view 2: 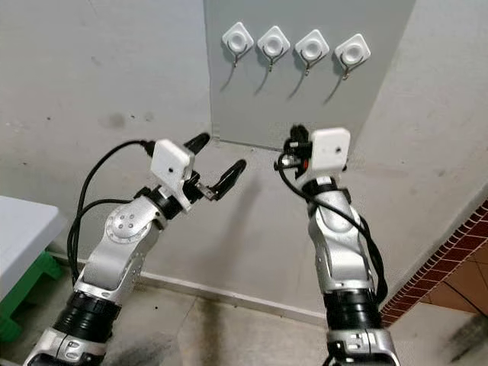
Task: Hang keys on a hook
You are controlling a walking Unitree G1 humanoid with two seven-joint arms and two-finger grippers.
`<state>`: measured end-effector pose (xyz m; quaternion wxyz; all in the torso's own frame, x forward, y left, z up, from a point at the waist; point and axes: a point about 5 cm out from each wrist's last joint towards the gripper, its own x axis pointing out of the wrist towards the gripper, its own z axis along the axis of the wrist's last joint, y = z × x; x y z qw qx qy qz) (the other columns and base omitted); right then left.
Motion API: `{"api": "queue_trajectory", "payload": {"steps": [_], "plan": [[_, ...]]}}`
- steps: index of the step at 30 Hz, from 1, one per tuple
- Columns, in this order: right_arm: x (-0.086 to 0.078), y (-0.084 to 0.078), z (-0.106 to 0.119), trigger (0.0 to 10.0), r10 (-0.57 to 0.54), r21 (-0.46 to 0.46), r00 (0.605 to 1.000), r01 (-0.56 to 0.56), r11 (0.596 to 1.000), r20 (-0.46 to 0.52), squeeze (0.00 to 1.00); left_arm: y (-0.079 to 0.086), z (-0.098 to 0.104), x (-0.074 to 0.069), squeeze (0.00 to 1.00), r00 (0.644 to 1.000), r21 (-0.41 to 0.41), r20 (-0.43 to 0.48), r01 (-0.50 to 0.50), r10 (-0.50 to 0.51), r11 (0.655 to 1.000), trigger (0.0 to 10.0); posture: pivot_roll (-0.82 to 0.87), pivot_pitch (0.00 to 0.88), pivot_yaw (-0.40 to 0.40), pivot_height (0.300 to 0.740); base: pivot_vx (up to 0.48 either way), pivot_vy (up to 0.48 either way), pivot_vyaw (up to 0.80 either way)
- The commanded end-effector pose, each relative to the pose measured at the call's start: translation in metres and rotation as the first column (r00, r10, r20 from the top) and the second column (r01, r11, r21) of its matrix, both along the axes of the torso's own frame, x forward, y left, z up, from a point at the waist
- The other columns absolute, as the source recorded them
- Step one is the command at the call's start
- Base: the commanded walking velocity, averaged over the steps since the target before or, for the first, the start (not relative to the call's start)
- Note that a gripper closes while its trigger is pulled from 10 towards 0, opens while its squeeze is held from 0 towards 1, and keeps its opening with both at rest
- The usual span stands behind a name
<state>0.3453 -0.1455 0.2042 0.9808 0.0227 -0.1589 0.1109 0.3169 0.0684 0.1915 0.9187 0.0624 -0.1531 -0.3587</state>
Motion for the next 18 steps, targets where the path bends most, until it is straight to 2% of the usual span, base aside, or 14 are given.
{"api": "queue_trajectory", "payload": {"steps": [1,6,9,14,18], "plan": [[0.004,0.006,0.005,10.0,0.049,0.041,0.999,-0.049,0.998,0.007,0.00,-0.006,0.007,-0.002,0.00,0.998,0.026,0.042,0.042,-0.043,0.999,10.0,-0.07,0.000,0.006,0.740,0.000,0.000,0.00],[0.010,0.016,0.014,10.0,0.108,0.079,0.993,-0.111,0.991,0.036,0.00,-0.011,0.016,-0.002,0.00,0.995,0.016,0.064,0.071,-0.072,0.997,10.0,-0.07,0.000,0.005,0.740,0.000,0.000,0.00],[0.015,0.028,0.029,10.0,0.201,0.151,0.977,-0.210,0.966,0.076,0.00,-0.016,0.026,-0.001,0.00,0.990,0.022,0.097,0.100,-0.102,0.995,10.0,-0.07,0.000,0.004,0.740,0.000,0.000,0.00],[0.019,0.036,0.040,10.0,0.264,0.187,0.958,-0.281,0.941,0.110,0.00,-0.015,0.035,0.003,0.00,0.987,0.024,0.123,0.102,-0.104,0.995,10.0,-0.06,0.000,0.003,0.740,0.000,0.000,0.00],[0.023,0.037,0.046,10.0,0.270,0.215,0.955,-0.291,0.932,0.122,0.00,-0.013,0.039,0.007,0.00,0.987,0.025,0.133,0.090,-0.092,0.996,10.0,-0.06,0.000,0.002,0.740,0.000,0.000,0.00]]}}
